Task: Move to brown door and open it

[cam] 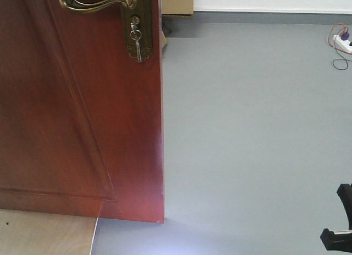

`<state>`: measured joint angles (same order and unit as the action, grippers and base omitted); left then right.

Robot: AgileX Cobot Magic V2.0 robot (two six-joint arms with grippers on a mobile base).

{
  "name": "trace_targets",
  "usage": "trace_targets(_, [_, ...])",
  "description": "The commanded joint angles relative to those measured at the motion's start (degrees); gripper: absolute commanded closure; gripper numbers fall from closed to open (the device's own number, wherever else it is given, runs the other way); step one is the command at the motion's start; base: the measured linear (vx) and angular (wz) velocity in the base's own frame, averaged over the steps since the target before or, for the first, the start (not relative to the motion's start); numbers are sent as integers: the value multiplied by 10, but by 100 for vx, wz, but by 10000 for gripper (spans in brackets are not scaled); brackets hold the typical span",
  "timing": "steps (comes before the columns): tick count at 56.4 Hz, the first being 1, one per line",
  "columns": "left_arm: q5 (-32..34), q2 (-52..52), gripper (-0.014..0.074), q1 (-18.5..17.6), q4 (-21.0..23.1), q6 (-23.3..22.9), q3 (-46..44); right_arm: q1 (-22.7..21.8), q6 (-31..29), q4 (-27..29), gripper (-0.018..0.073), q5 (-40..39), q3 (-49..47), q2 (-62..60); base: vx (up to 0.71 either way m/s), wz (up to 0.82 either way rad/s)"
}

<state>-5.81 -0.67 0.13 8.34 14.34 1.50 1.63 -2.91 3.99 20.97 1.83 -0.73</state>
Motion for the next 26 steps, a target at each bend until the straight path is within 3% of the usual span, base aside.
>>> trace_targets(1, [44,-8,603,1,3,-6,-10,-1,-4,-2,559,-44,2,-3,0,0])
trace_targets(26, [44,-8,603,1,3,-6,-10,-1,-4,-2,559,-44,2,-3,0,0])
